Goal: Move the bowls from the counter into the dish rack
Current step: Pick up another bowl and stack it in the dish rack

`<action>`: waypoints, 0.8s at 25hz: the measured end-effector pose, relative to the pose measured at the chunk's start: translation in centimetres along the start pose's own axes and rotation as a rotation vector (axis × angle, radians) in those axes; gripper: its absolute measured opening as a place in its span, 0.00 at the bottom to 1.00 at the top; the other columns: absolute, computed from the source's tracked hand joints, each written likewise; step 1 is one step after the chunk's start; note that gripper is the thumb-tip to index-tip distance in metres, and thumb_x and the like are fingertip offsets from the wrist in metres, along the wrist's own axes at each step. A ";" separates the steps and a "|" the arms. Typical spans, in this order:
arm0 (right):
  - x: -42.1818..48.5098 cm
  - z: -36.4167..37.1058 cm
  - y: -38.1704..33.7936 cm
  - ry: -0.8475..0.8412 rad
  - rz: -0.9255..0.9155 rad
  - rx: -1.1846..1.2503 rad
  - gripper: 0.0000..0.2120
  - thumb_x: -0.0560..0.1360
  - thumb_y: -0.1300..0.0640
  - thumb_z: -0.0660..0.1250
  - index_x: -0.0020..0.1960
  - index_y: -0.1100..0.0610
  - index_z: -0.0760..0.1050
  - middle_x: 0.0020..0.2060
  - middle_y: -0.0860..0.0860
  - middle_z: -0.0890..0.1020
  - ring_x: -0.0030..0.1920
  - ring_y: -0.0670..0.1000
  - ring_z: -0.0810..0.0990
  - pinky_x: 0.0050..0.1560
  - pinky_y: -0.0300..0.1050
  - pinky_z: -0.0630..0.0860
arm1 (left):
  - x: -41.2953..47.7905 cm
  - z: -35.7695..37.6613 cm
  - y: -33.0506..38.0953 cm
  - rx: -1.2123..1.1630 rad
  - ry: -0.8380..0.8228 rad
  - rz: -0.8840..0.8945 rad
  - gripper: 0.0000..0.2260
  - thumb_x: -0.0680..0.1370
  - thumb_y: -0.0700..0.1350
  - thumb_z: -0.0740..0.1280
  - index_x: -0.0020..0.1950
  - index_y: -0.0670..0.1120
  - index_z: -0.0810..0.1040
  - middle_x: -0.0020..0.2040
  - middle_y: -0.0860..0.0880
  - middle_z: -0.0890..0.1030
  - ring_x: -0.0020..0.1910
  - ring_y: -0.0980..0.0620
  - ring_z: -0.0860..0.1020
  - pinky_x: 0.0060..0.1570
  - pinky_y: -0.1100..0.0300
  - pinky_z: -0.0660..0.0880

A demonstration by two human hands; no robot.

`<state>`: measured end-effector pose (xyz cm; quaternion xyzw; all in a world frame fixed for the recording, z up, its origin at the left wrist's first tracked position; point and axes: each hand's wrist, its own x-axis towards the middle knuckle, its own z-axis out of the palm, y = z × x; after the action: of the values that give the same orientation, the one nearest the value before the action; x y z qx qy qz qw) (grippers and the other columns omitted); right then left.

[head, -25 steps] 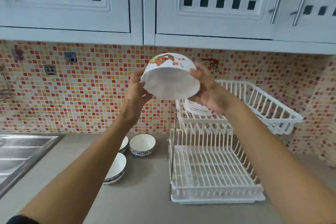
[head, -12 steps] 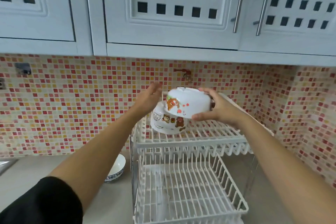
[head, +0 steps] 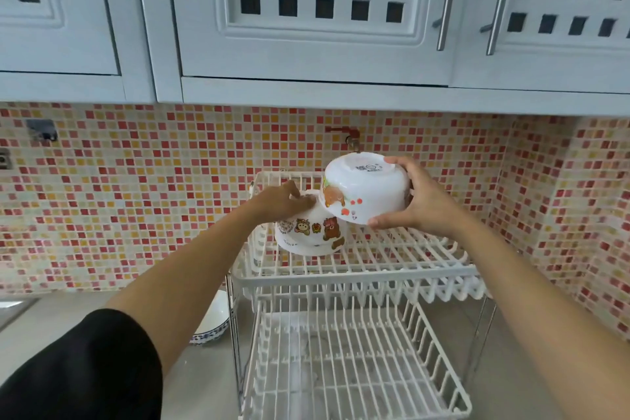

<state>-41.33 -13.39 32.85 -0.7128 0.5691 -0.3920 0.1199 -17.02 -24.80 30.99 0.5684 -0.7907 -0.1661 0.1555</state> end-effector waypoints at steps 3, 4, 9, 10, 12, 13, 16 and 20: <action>-0.2 0.6 0.1 -0.058 0.002 -0.031 0.51 0.51 0.42 0.82 0.68 0.41 0.58 0.67 0.46 0.64 0.64 0.52 0.69 0.64 0.56 0.72 | -0.8 -0.5 0.7 -0.034 0.073 0.032 0.25 0.81 0.58 0.50 0.70 0.42 0.66 0.69 0.38 0.72 0.67 0.39 0.71 0.65 0.49 0.65; -0.3 0.8 0.1 -0.086 -0.006 -0.047 0.51 0.51 0.42 0.82 0.68 0.41 0.58 0.67 0.45 0.63 0.64 0.51 0.69 0.65 0.54 0.72 | -1.4 -1.0 1.1 -0.060 0.152 0.071 0.25 0.82 0.55 0.48 0.70 0.41 0.66 0.68 0.38 0.73 0.67 0.39 0.71 0.65 0.49 0.65; -0.4 3.0 -1.6 -0.160 -0.134 -0.185 0.48 0.54 0.45 0.82 0.64 0.44 0.56 0.64 0.43 0.58 0.63 0.48 0.63 0.64 0.47 0.66 | -5.2 -4.1 2.4 -0.363 0.074 0.303 0.26 0.79 0.61 0.54 0.73 0.49 0.63 0.71 0.45 0.70 0.65 0.44 0.73 0.62 0.49 0.74; -0.3 3.6 -2.0 -0.165 -0.168 -0.195 0.47 0.54 0.45 0.82 0.64 0.44 0.56 0.63 0.42 0.58 0.62 0.48 0.63 0.63 0.47 0.67 | -6.0 -4.1 2.5 -0.249 0.056 0.338 0.27 0.77 0.62 0.57 0.73 0.51 0.64 0.71 0.46 0.71 0.65 0.45 0.74 0.60 0.50 0.74; 0.0 4.7 -2.5 -0.175 -0.212 -0.204 0.48 0.55 0.44 0.81 0.64 0.45 0.55 0.63 0.43 0.56 0.62 0.48 0.62 0.64 0.47 0.67 | -6.9 -3.8 2.0 0.012 0.127 0.364 0.30 0.74 0.63 0.63 0.72 0.51 0.65 0.70 0.47 0.72 0.64 0.46 0.74 0.58 0.55 0.73; 0.2 5.3 -2.6 -0.181 -0.223 -0.210 0.49 0.55 0.45 0.81 0.65 0.46 0.53 0.63 0.43 0.55 0.62 0.47 0.60 0.65 0.46 0.65 | -7.2 -3.6 1.8 0.070 0.173 0.351 0.32 0.72 0.62 0.66 0.72 0.52 0.65 0.70 0.48 0.72 0.65 0.46 0.73 0.59 0.55 0.71; 0.5 7.2 -2.3 -0.241 -0.225 -0.229 0.60 0.57 0.47 0.81 0.73 0.49 0.41 0.68 0.45 0.49 0.66 0.45 0.52 0.70 0.45 0.56 | -7.9 -2.4 0.6 0.053 0.261 0.317 0.35 0.69 0.62 0.70 0.72 0.51 0.66 0.72 0.48 0.69 0.69 0.47 0.67 0.66 0.51 0.65; 0.8 8.3 -1.3 -0.313 -0.207 -0.257 0.64 0.59 0.49 0.80 0.74 0.47 0.33 0.72 0.47 0.43 0.74 0.52 0.47 0.74 0.51 0.53 | -8.6 -0.2 -0.5 0.022 0.248 0.346 0.33 0.70 0.57 0.71 0.71 0.50 0.66 0.73 0.49 0.65 0.71 0.47 0.65 0.69 0.54 0.61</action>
<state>-34.54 -15.95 28.45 -0.8289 0.5128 -0.2111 0.0741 -13.91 -16.74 30.45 0.4417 -0.8531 -0.0572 0.2717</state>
